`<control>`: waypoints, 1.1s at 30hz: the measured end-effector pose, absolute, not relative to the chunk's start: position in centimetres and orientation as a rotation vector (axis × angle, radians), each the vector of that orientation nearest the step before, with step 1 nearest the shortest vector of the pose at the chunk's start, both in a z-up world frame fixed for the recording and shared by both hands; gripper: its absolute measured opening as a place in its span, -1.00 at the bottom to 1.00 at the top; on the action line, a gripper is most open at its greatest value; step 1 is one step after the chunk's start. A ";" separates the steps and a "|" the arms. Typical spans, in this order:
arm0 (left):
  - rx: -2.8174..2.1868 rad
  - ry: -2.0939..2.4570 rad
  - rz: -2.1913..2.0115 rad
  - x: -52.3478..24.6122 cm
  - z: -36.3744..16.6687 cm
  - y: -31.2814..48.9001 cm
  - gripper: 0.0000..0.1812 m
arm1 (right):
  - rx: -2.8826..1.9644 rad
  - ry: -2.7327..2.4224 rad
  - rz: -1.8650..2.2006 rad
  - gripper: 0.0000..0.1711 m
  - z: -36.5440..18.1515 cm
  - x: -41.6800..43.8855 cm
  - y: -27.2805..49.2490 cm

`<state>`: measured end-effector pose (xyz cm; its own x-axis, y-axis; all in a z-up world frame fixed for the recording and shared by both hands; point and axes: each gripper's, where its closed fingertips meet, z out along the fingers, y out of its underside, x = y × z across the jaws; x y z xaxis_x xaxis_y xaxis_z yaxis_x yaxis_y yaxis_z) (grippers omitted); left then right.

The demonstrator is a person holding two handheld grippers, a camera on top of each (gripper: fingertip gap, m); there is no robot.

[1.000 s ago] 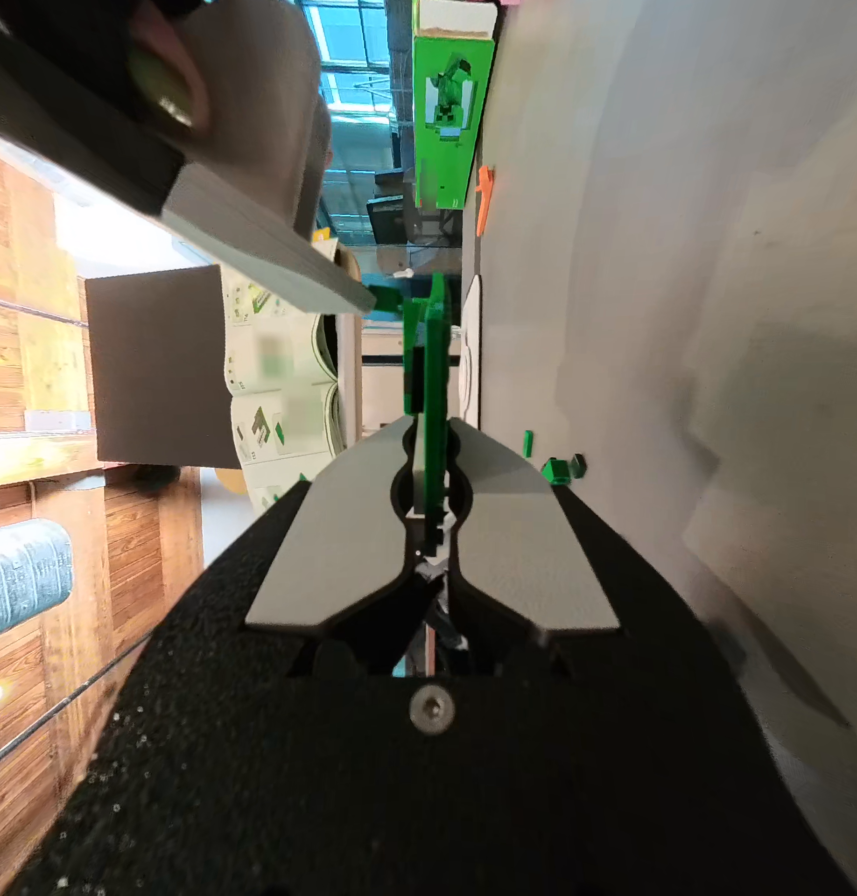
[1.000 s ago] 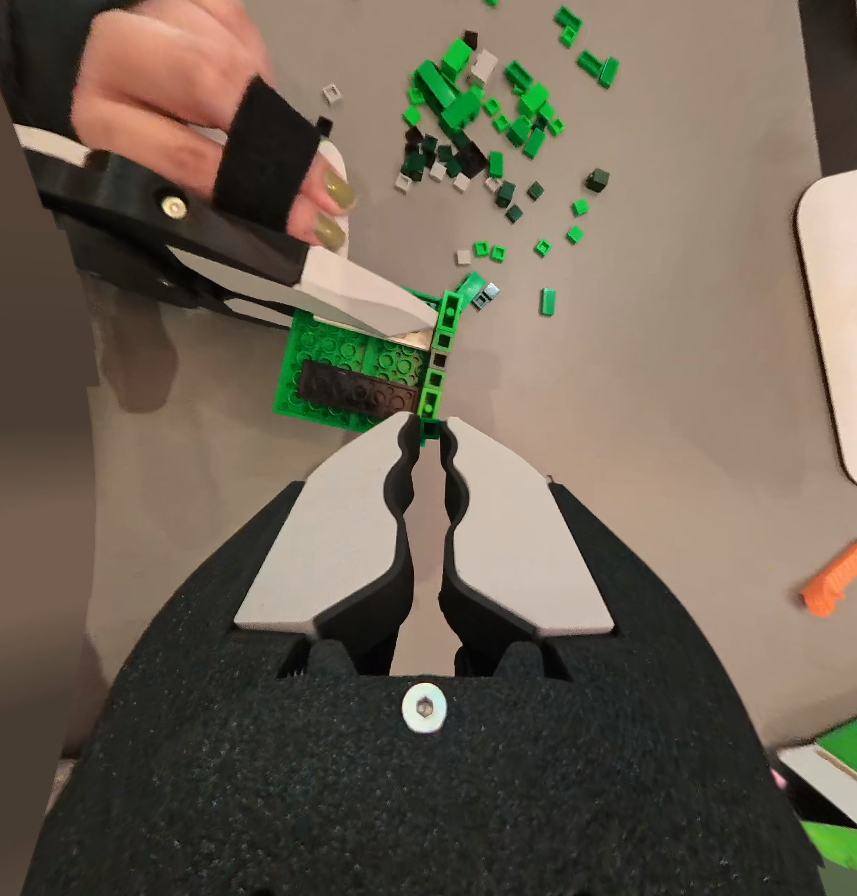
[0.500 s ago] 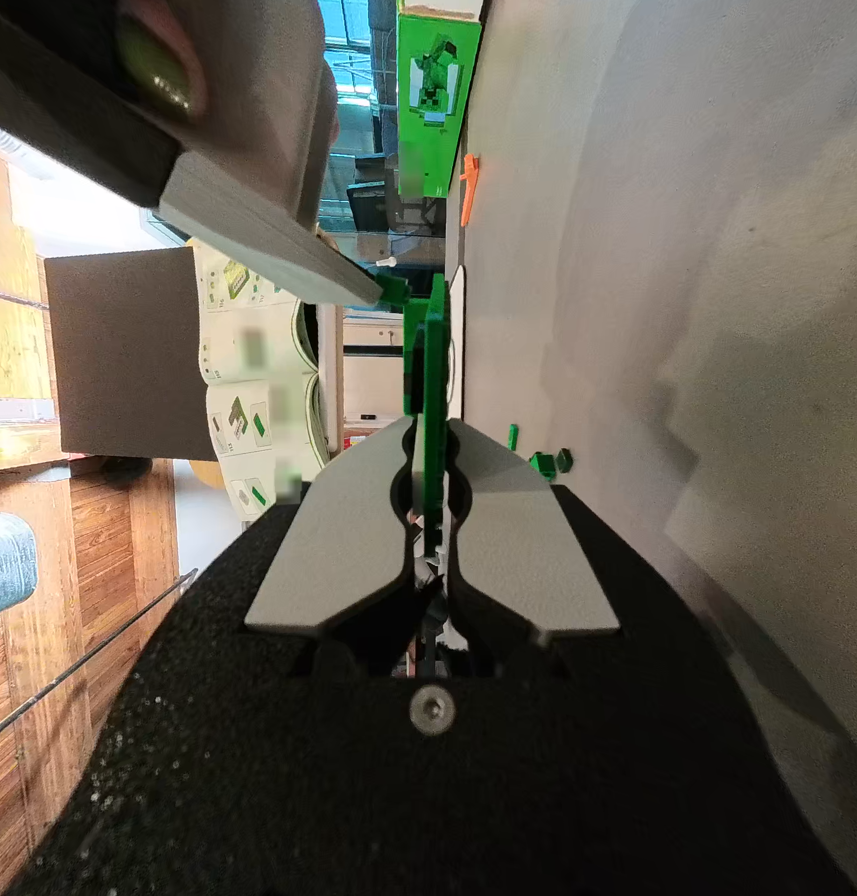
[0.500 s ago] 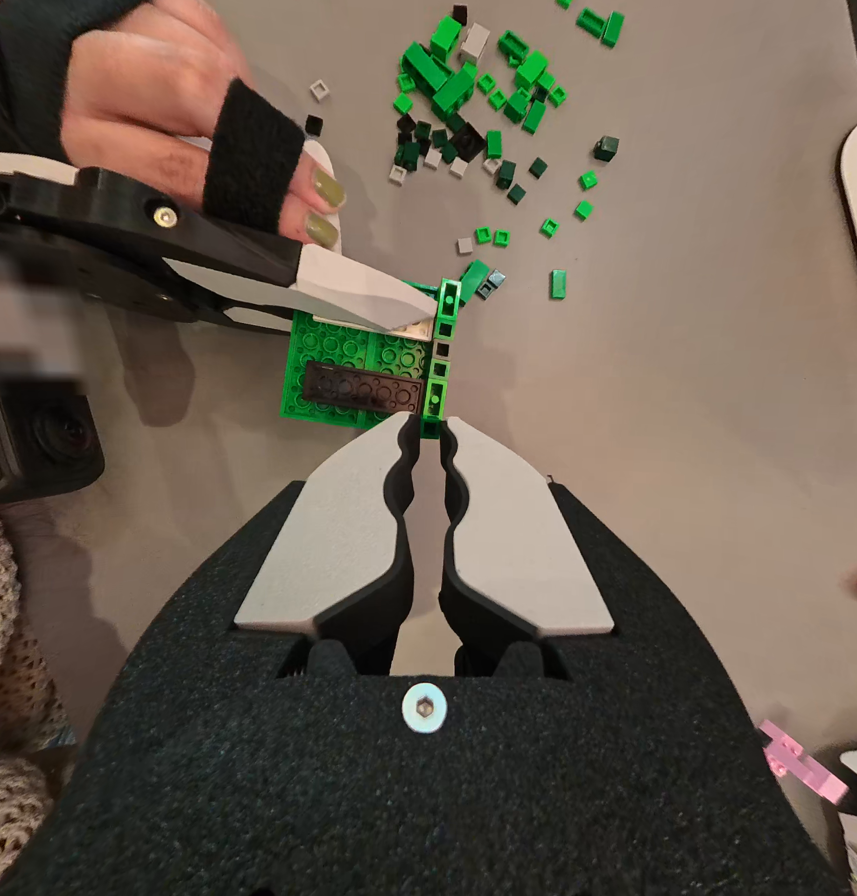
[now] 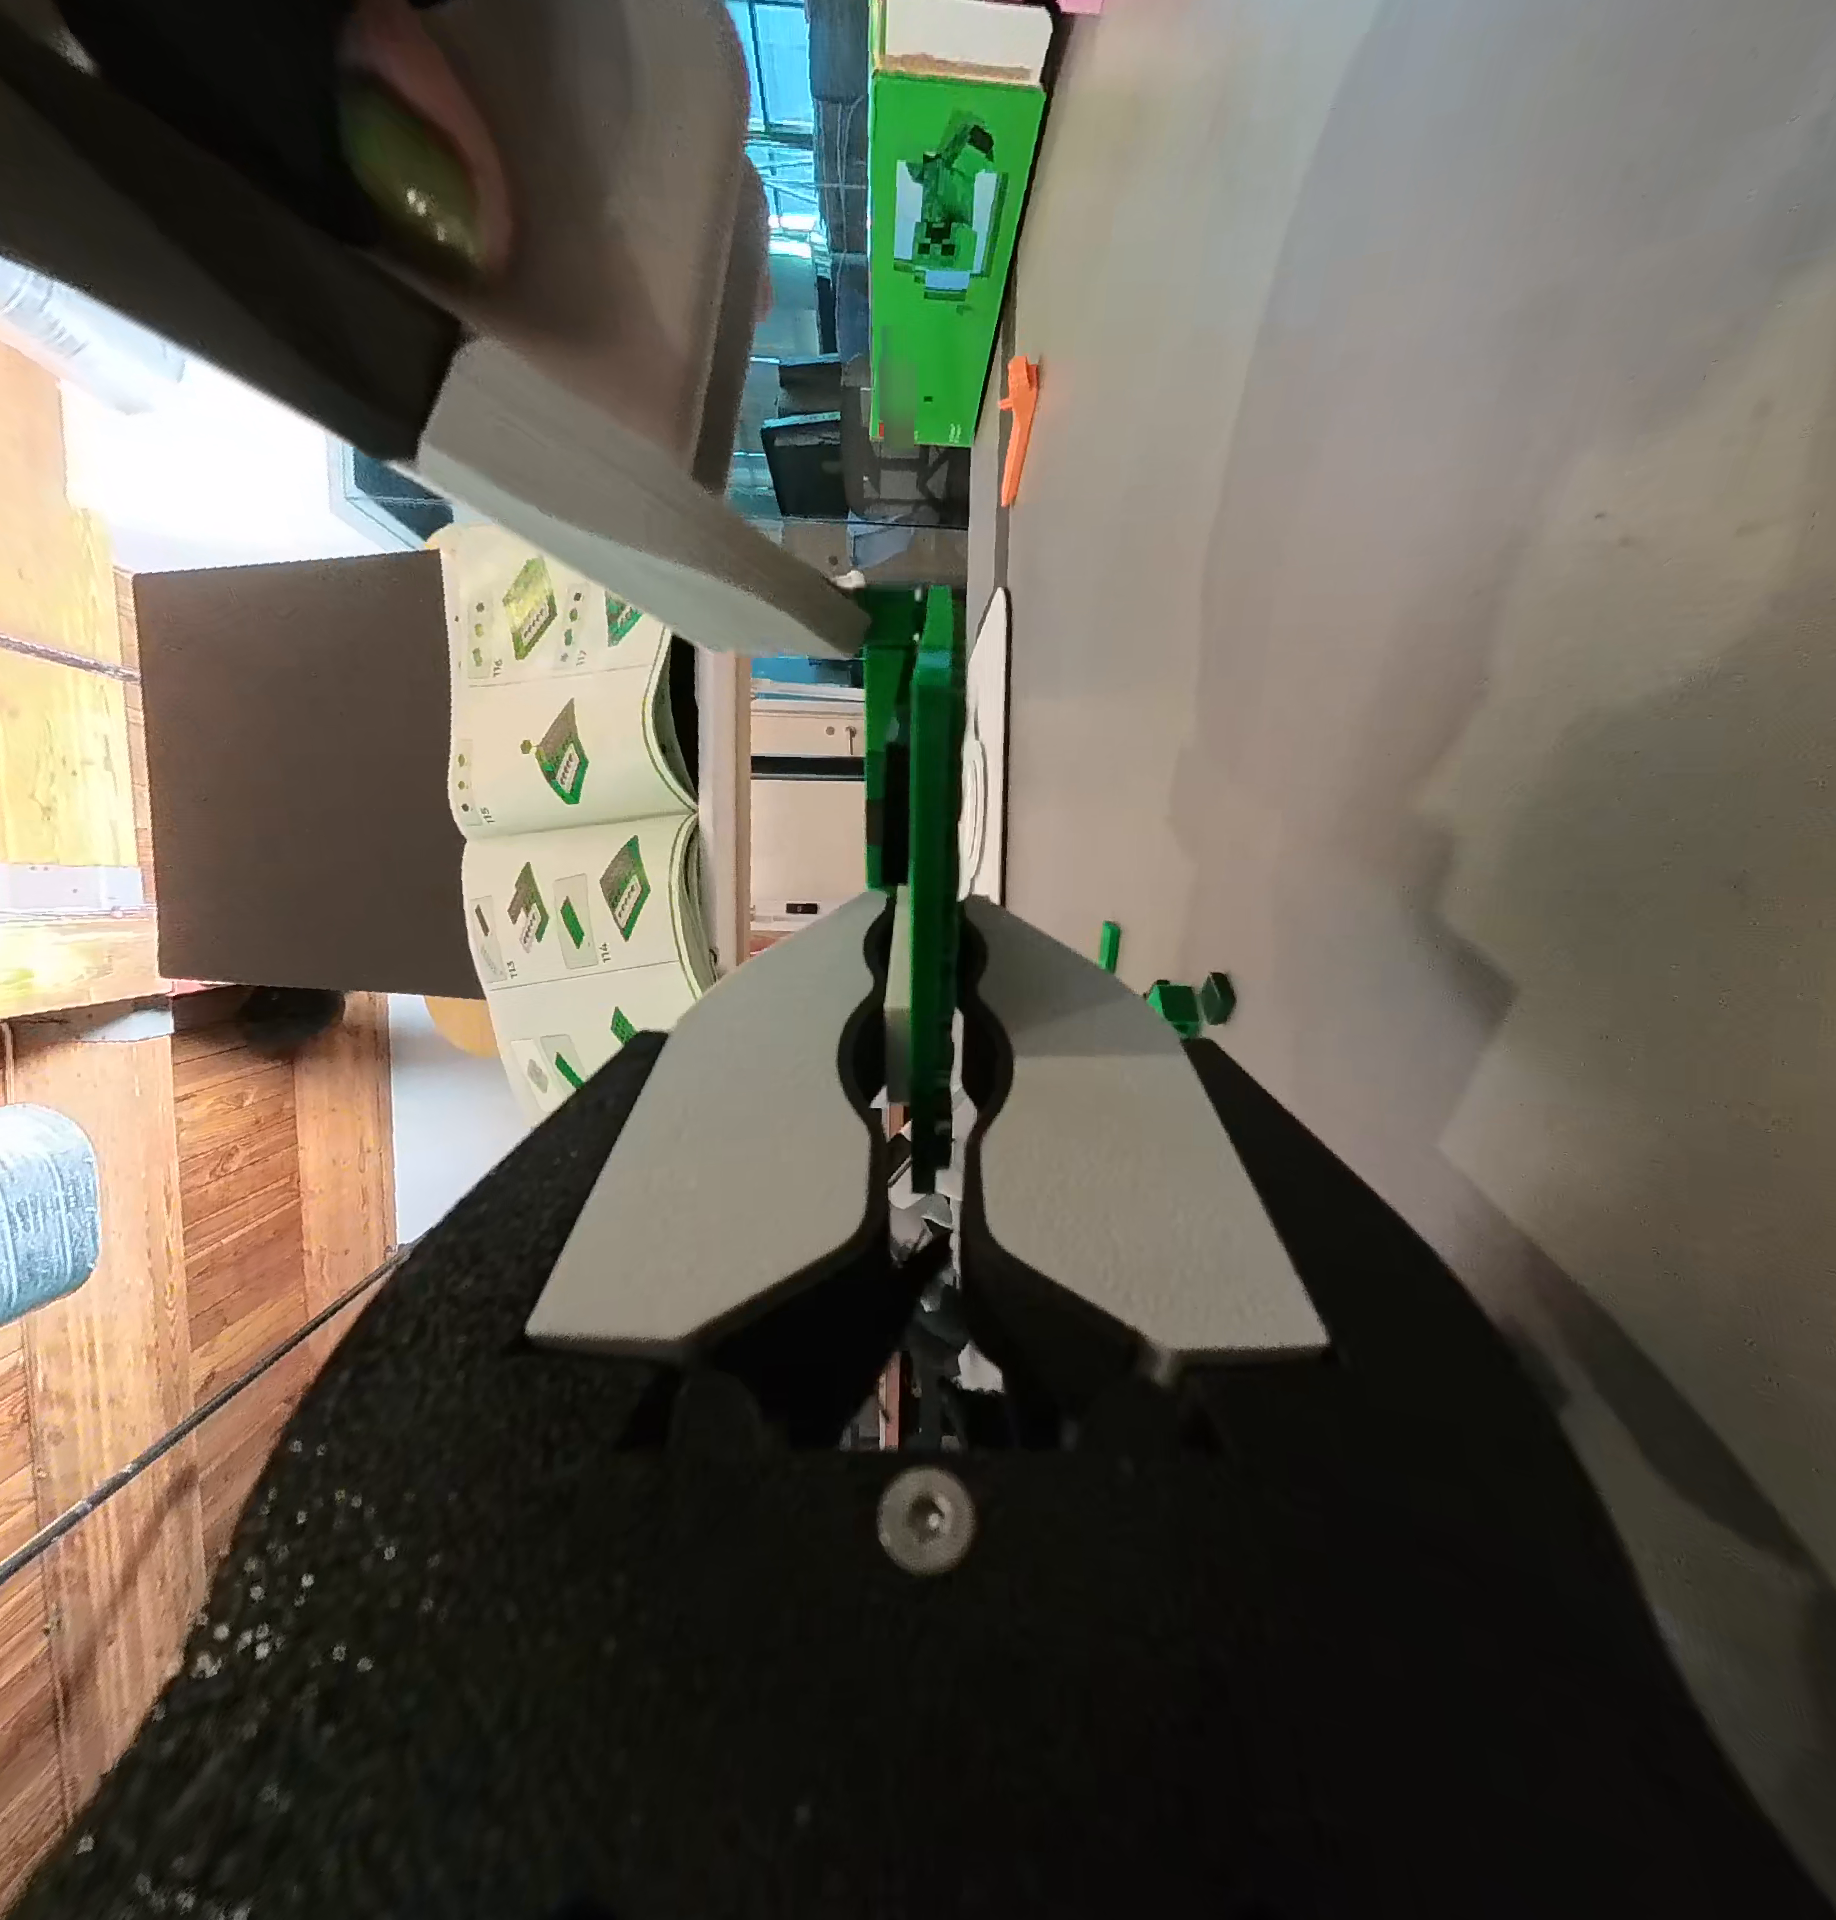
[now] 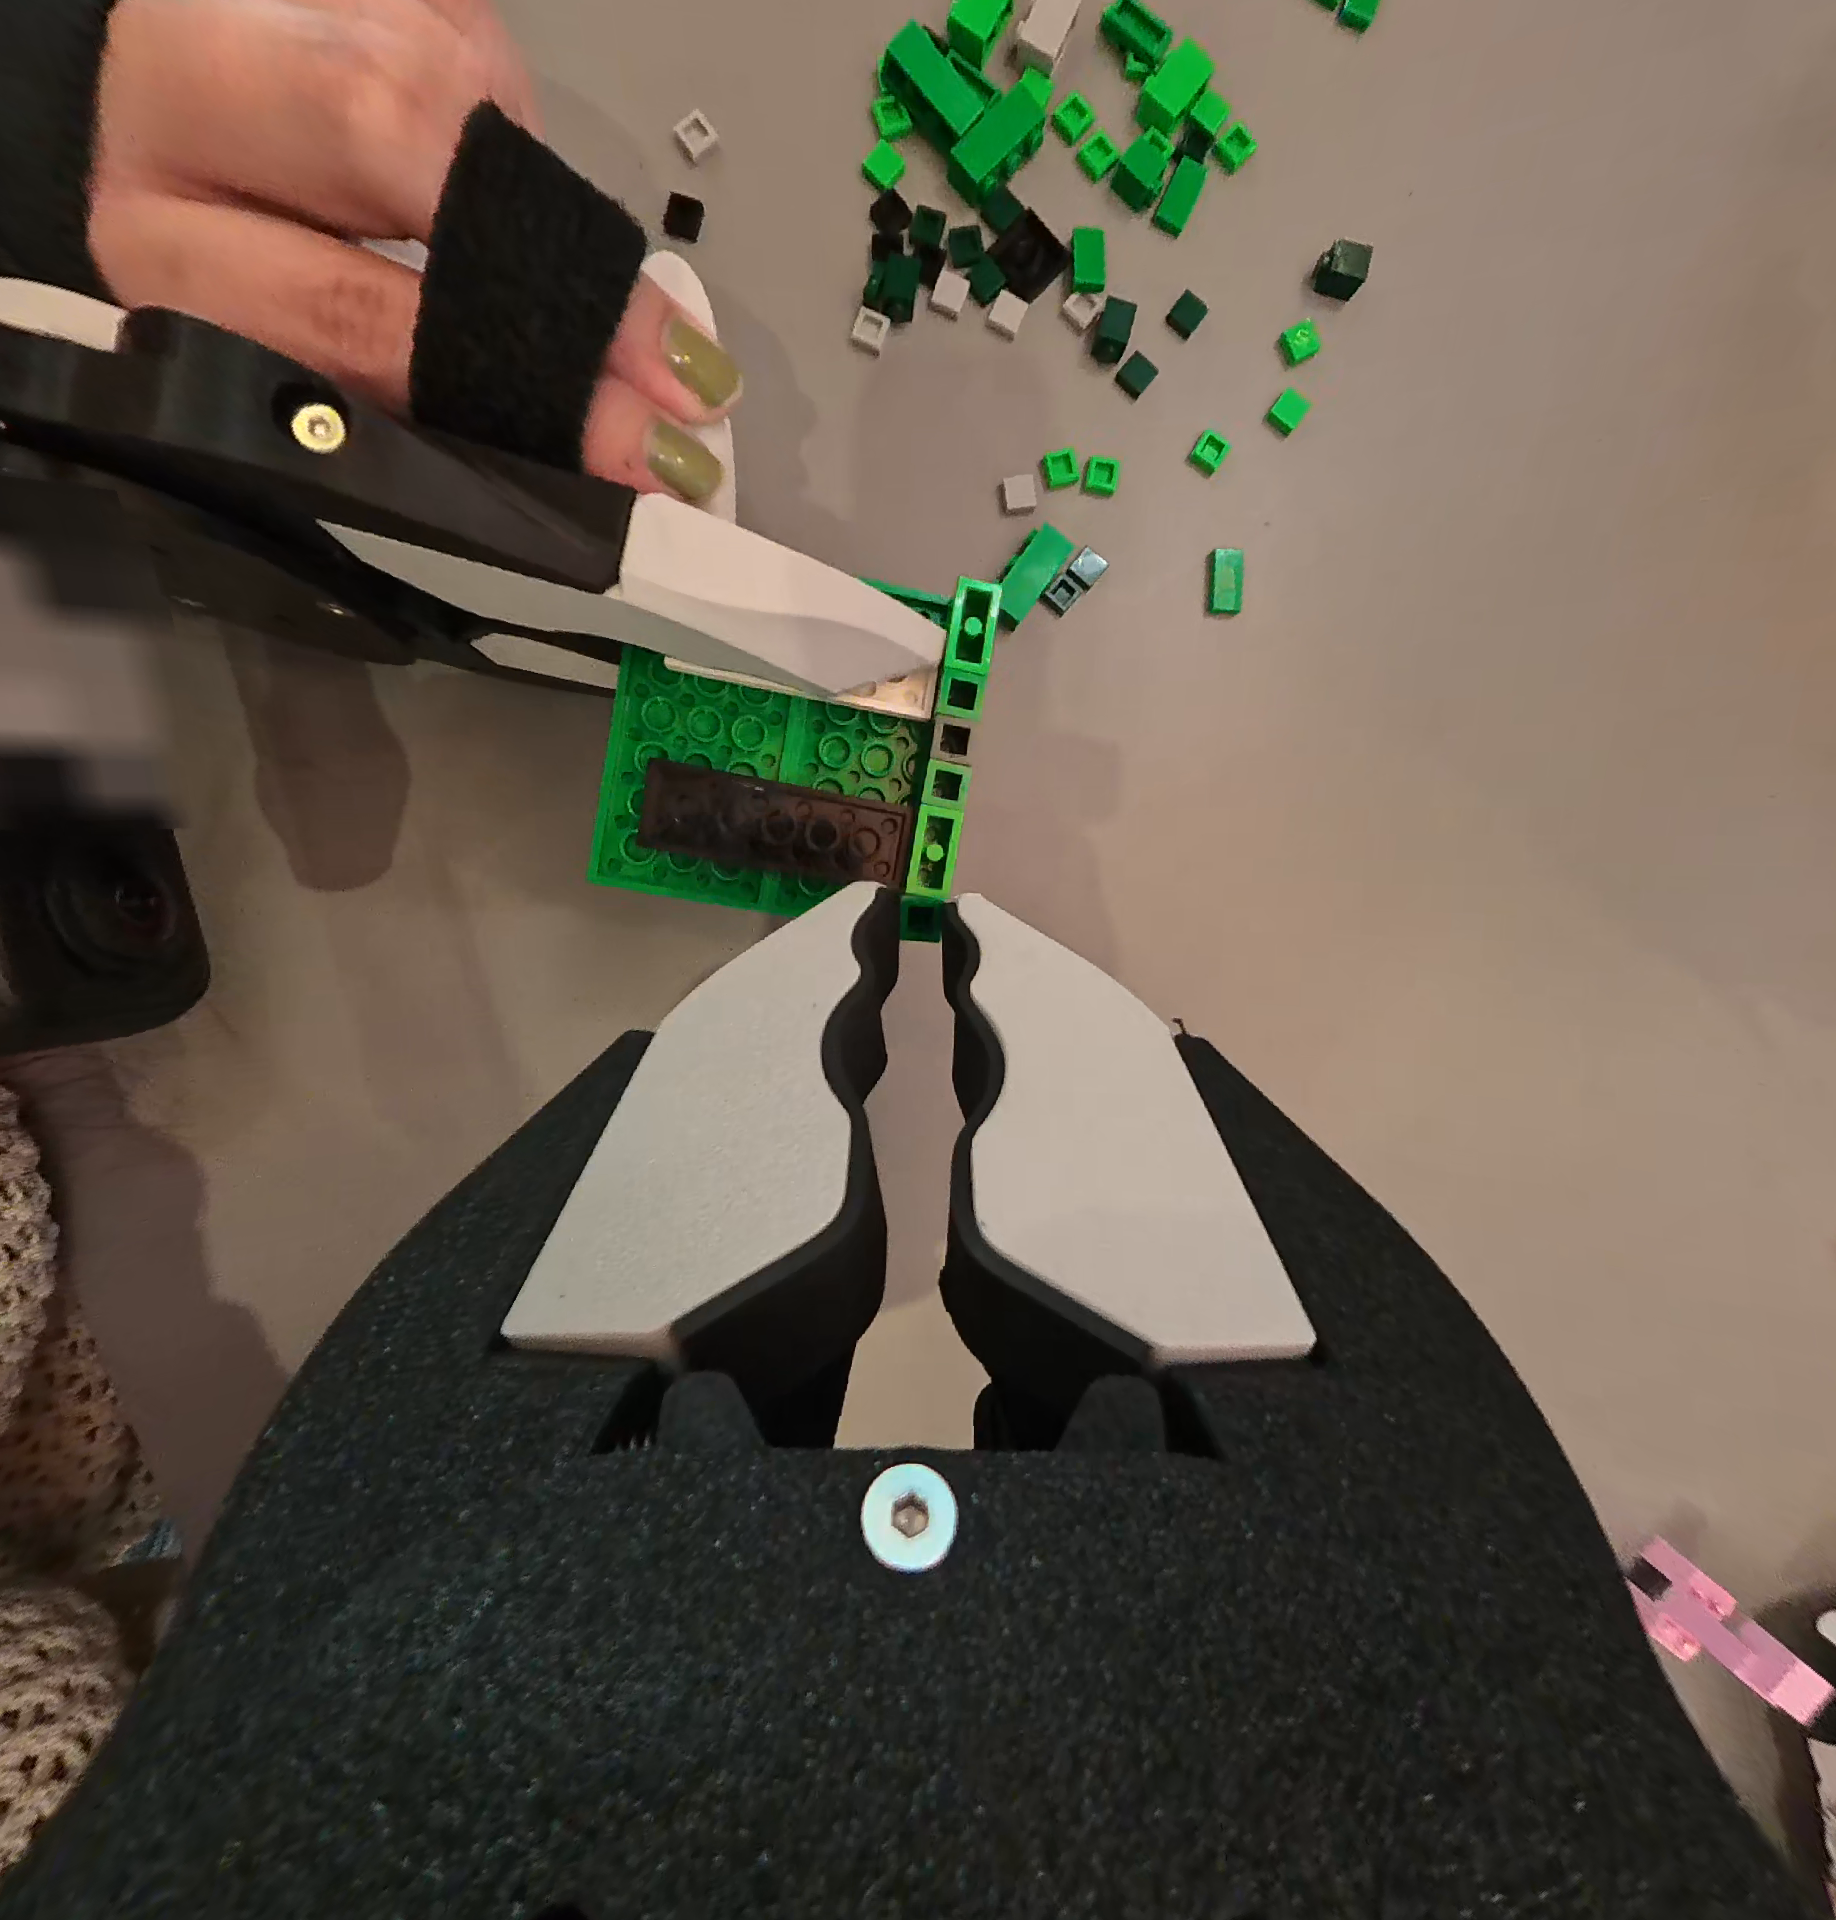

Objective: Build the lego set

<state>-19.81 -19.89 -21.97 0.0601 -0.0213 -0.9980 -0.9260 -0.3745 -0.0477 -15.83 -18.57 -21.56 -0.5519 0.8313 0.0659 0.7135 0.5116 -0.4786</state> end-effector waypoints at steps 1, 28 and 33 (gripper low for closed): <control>-1.534 0.982 1.428 -19.8 -21.9 -19.9 -0.91 | -1.299 -2.468 0.591 -0.92 -21.5 -15.8 -18.6; -1.595 0.886 1.285 -20.3 -22.1 -19.9 -0.91 | -0.668 -2.199 0.639 -0.55 -17.3 -15.5 -18.9; -1.584 0.883 1.260 -20.0 -22.1 -19.8 -0.91 | -0.287 -1.961 0.325 -0.44 -21.2 -14.4 -17.8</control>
